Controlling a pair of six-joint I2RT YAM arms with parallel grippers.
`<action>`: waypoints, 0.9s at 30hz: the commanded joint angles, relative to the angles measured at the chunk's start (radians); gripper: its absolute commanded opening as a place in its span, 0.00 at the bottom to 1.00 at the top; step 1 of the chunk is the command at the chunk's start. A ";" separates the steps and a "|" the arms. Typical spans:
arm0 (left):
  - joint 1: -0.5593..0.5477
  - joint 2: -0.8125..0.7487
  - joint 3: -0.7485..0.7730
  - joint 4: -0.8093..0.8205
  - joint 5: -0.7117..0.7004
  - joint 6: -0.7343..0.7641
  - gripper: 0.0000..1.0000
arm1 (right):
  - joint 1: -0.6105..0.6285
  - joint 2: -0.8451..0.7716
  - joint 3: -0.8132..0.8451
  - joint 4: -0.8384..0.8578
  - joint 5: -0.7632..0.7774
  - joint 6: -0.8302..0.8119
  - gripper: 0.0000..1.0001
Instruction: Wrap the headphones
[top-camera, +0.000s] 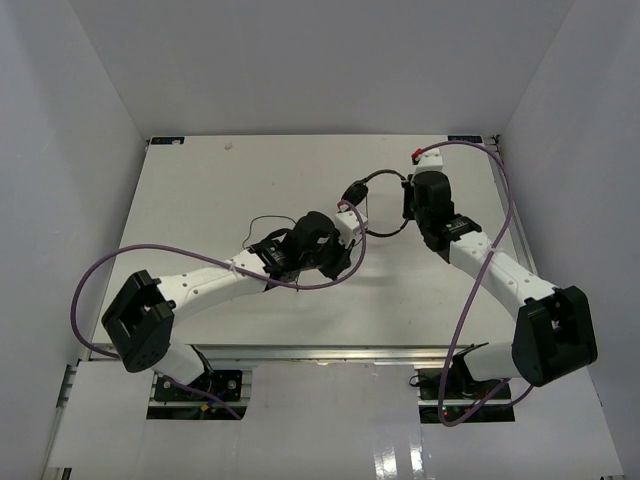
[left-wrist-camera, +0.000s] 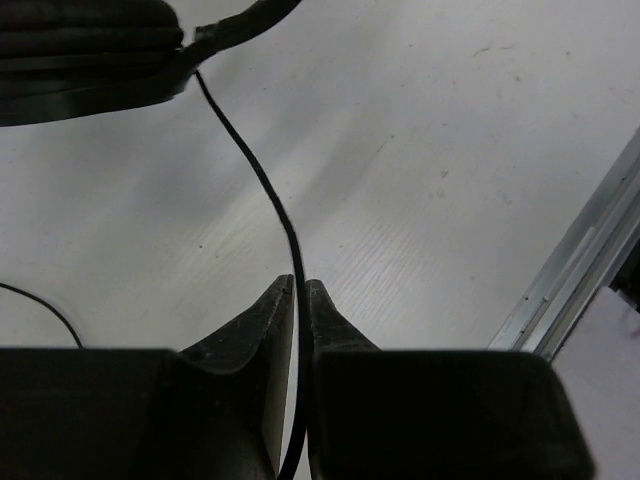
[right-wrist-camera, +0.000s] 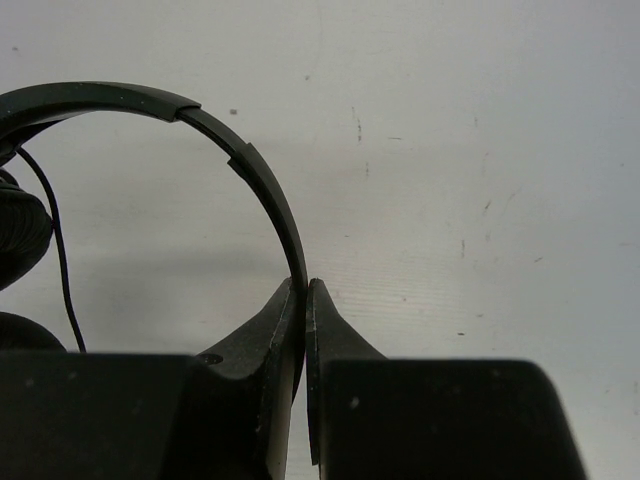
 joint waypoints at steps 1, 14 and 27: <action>-0.005 -0.050 0.084 -0.201 -0.165 0.126 0.22 | 0.006 -0.049 -0.051 0.180 0.057 -0.231 0.08; -0.006 0.031 0.203 -0.268 -0.326 0.266 0.26 | 0.033 -0.091 -0.079 0.063 -0.262 -0.505 0.08; -0.004 0.024 0.198 -0.208 -0.404 0.314 0.38 | 0.037 -0.092 -0.073 -0.022 -0.440 -0.463 0.08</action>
